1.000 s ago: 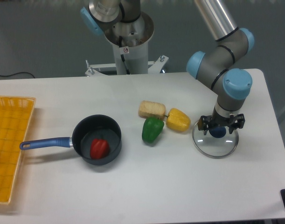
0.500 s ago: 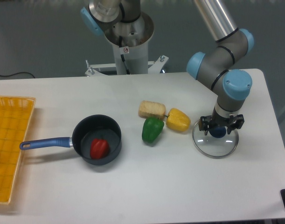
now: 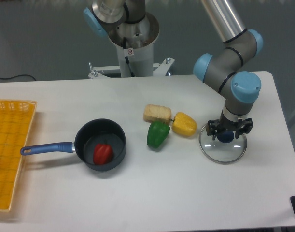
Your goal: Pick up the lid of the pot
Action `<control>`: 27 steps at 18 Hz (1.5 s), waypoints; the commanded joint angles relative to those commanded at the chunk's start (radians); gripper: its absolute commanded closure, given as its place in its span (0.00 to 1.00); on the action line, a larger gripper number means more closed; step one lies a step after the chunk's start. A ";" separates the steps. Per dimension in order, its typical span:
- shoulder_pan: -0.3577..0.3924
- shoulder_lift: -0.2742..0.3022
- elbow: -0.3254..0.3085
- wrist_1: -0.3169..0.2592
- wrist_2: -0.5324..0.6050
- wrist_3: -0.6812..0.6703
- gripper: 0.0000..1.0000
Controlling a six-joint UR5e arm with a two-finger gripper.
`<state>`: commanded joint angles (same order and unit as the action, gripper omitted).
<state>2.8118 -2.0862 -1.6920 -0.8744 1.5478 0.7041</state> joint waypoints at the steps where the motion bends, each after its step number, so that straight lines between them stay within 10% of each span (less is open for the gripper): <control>1: 0.000 0.000 0.000 0.000 0.000 0.000 0.23; 27: -0.020 0.055 0.015 -0.012 -0.008 -0.011 0.60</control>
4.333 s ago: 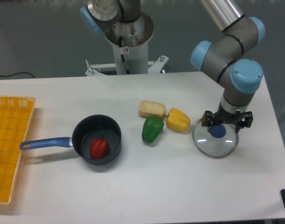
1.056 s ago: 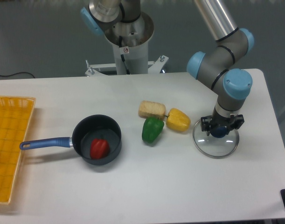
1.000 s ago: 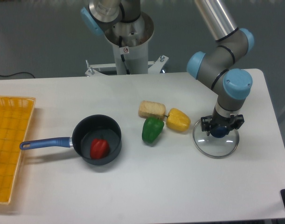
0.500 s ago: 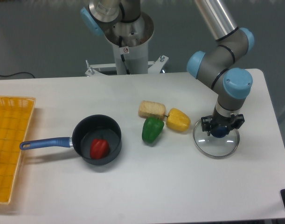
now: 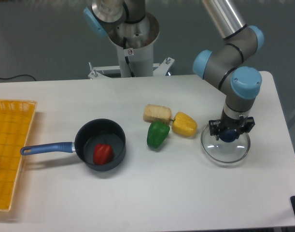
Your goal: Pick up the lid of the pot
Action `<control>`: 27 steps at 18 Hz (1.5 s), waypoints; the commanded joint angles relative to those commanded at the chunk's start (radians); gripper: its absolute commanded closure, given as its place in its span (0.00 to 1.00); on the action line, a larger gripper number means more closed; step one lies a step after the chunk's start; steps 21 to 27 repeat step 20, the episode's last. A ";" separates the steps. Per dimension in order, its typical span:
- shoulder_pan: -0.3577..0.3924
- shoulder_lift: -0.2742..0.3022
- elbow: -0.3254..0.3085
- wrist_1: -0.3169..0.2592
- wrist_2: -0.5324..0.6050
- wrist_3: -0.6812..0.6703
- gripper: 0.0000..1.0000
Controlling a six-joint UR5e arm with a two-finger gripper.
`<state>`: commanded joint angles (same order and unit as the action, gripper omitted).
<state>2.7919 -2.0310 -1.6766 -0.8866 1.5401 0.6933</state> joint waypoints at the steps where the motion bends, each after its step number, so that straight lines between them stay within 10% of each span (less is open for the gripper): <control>1: -0.012 0.003 0.000 0.000 0.000 0.005 0.60; 13: -0.101 0.046 0.029 -0.123 0.012 0.070 0.60; 27: -0.103 0.054 0.032 -0.129 0.012 0.084 0.60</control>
